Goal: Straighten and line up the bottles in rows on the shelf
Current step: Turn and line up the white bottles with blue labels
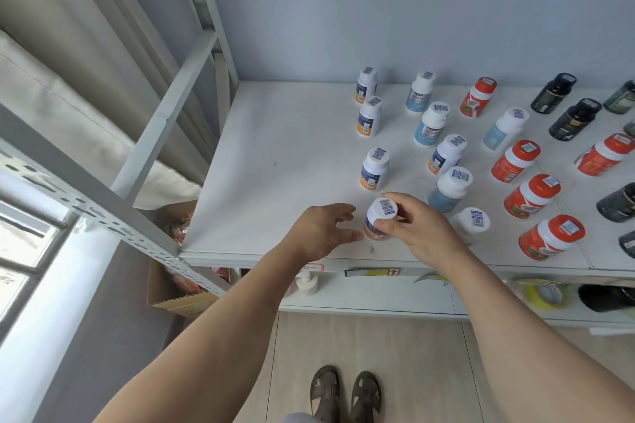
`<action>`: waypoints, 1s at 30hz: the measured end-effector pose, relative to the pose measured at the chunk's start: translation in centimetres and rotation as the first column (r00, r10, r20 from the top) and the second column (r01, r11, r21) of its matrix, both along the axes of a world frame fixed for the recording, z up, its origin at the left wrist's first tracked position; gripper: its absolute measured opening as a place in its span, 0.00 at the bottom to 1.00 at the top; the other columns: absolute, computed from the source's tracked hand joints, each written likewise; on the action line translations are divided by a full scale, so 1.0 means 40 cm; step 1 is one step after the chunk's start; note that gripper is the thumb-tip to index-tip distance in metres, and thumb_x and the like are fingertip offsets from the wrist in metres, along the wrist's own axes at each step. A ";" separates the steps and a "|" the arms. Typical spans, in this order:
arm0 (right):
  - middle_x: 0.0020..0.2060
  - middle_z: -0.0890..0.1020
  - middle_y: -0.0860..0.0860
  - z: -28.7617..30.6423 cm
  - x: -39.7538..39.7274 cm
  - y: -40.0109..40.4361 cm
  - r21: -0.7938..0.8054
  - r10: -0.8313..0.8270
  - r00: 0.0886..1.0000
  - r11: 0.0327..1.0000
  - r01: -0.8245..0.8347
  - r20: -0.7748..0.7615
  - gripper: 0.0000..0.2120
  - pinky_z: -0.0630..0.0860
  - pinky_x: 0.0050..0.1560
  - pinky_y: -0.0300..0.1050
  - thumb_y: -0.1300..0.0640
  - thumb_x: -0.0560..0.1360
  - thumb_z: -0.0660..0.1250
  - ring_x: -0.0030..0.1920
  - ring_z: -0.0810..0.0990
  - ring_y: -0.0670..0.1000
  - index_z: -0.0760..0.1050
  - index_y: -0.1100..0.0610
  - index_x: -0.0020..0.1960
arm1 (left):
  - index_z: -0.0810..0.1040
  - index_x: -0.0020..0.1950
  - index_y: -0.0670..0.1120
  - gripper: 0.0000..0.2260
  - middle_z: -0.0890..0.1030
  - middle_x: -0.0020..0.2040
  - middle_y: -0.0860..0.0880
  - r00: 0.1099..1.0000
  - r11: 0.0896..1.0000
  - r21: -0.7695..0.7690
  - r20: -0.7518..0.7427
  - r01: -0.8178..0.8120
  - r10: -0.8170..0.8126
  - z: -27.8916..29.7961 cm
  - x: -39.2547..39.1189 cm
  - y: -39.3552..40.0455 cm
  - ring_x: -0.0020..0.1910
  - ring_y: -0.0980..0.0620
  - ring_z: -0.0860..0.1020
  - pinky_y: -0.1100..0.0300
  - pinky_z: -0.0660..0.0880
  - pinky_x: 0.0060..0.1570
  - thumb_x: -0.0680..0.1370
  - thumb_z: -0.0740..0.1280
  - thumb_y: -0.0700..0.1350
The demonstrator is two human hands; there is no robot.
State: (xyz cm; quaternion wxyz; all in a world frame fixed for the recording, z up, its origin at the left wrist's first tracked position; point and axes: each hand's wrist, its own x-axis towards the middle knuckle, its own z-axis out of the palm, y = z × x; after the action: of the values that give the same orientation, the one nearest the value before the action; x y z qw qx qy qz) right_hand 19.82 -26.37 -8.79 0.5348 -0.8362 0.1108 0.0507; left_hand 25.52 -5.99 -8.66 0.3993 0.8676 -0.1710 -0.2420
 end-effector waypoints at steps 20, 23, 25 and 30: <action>0.70 0.73 0.52 0.095 0.265 -0.030 -0.330 0.099 0.989 0.935 -0.129 -0.106 0.30 0.68 0.61 0.44 0.50 0.75 0.71 0.67 0.73 0.53 0.66 0.52 0.74 | 0.67 0.74 0.48 0.29 0.74 0.69 0.51 0.976 0.976 -0.023 -0.031 -0.216 0.216 -0.002 0.143 -0.103 0.66 0.52 0.72 0.65 0.66 0.59 0.75 0.72 0.51; 0.59 0.81 0.51 0.087 0.290 -0.044 -0.317 0.093 0.993 0.942 -0.111 -0.073 0.22 0.68 0.50 0.41 0.51 0.75 0.71 0.55 0.77 0.52 0.73 0.52 0.67 | 0.69 0.72 0.50 0.29 0.75 0.67 0.52 0.978 0.978 -0.038 -0.056 -0.205 0.202 -0.001 0.161 -0.125 0.65 0.52 0.73 0.64 0.67 0.56 0.73 0.73 0.53; 0.53 0.82 0.50 0.093 0.295 -0.054 -0.294 0.101 0.994 0.949 -0.111 -0.050 0.17 0.70 0.48 0.42 0.51 0.75 0.71 0.52 0.78 0.52 0.76 0.52 0.63 | 0.75 0.65 0.53 0.24 0.80 0.59 0.53 0.978 0.975 -0.088 -0.067 -0.202 0.197 -0.009 0.165 -0.132 0.59 0.51 0.76 0.59 0.72 0.57 0.70 0.73 0.55; 0.45 0.84 0.52 0.129 0.312 -0.075 -0.192 0.125 0.992 0.973 -0.129 -0.034 0.11 0.77 0.50 0.53 0.49 0.73 0.73 0.48 0.81 0.56 0.80 0.55 0.51 | 0.82 0.59 0.50 0.16 0.84 0.54 0.50 0.938 0.911 -0.345 -0.330 -0.225 0.107 -0.001 0.180 -0.129 0.57 0.51 0.80 0.56 0.74 0.63 0.71 0.76 0.44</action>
State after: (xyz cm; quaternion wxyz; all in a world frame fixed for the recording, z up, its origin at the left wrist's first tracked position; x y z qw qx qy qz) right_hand 32.29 -29.35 -3.64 0.4453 -0.8890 0.0675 0.0830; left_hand 32.71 -11.17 -8.69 0.5997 0.7381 -0.0757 -0.2997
